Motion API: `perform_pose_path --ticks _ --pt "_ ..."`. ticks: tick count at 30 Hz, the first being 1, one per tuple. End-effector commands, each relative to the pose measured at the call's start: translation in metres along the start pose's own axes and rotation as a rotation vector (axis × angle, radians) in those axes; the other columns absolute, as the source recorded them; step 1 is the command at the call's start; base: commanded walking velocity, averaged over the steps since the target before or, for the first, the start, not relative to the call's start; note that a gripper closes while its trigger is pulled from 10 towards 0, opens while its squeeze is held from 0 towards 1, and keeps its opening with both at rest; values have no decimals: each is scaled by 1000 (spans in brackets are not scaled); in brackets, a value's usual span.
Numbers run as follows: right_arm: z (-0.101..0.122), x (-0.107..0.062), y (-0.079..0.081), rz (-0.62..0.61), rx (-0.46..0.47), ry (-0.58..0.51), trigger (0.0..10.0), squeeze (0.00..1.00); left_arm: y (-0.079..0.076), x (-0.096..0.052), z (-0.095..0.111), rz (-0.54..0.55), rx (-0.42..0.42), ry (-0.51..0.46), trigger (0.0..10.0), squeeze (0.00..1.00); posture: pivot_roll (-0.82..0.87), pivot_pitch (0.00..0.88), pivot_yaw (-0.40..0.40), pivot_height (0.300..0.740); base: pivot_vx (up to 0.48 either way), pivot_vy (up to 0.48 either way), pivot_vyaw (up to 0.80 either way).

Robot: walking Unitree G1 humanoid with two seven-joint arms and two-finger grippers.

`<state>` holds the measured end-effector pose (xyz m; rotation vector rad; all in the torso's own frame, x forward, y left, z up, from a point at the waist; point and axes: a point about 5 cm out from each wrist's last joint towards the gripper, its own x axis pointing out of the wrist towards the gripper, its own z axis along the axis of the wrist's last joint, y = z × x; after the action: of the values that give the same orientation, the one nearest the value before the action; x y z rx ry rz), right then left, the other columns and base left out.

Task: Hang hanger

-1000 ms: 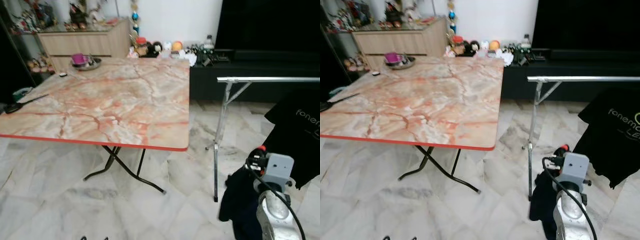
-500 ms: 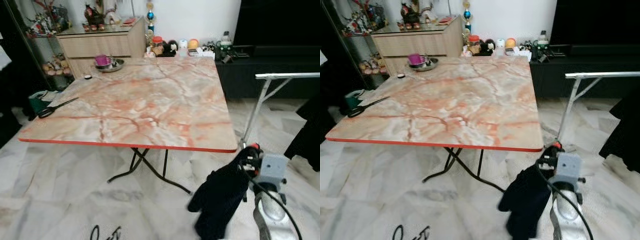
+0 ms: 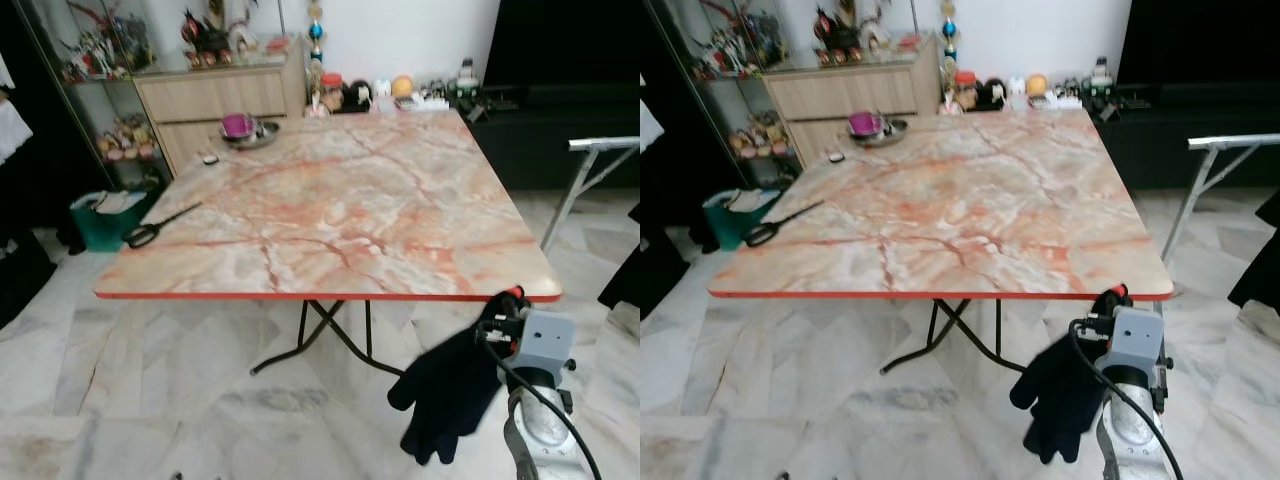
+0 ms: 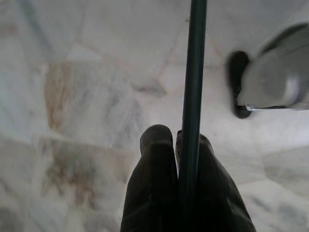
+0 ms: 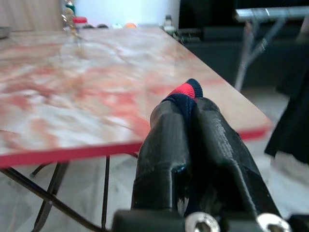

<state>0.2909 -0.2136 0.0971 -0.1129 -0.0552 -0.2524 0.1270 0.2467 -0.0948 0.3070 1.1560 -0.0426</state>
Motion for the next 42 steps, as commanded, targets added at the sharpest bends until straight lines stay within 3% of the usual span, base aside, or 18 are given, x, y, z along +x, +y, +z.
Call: perform_pose_path --ticks 1,5,9,10,11,12,15,18,21,29,37,42 --pt "16 6 14 47 11 -71 10000 0 -1 -1 -6 -22 54 12 10000 0 125 0 26 740 0 0 0" --pt "20 9 17 62 3 -81 10000 0 -5 -1 -5 -49 121 -2 10000 0 135 0 29 740 0 0 0" --pt "22 11 15 51 -2 -92 10000 0 -4 -1 -6 -27 16 -11 10000 0 130 0 39 740 0 0 0" --pt "24 11 12 36 0 -100 10000 0 -3 -1 -5 -10 -44 -16 10000 0 128 0 39 740 0 0 0" --pt "24 11 12 36 0 -100 10000 0 -3 -1 -5 -10 -44 -16 10000 0 128 0 39 740 0 0 0" --pt "27 12 8 22 1 -110 10000 0 -1 0 -2 17 -156 -25 10000 0 123 0 39 740 0 0 0" --pt "32 13 6 19 -5 -130 10000 0 -1 0 0 23 -211 -37 10000 0 111 0 40 740 0 0 0" --pt "36 13 6 29 -14 -148 10000 0 -1 0 0 33 -225 -32 10000 0 108 0 40 740 0 0 0" --pt "37 13 11 57 -58 -152 10000 0 -2 0 2 21 -187 -31 10000 0 101 0 48 740 263 0 0" --pt "51 22 14 35 -37 -193 10000 0 0 0 1 25 -148 -15 10000 0 106 0 64 740 368 0 0" --pt "92 51 17 46 -15 -295 10000 0 6 -1 -6 29 -150 3 10000 0 114 0 63 740 383 0 0" --pt "147 77 21 80 29 -427 10000 0 4 -1 -5 23 -151 2 10000 0 118 0 55 740 399 0 0"
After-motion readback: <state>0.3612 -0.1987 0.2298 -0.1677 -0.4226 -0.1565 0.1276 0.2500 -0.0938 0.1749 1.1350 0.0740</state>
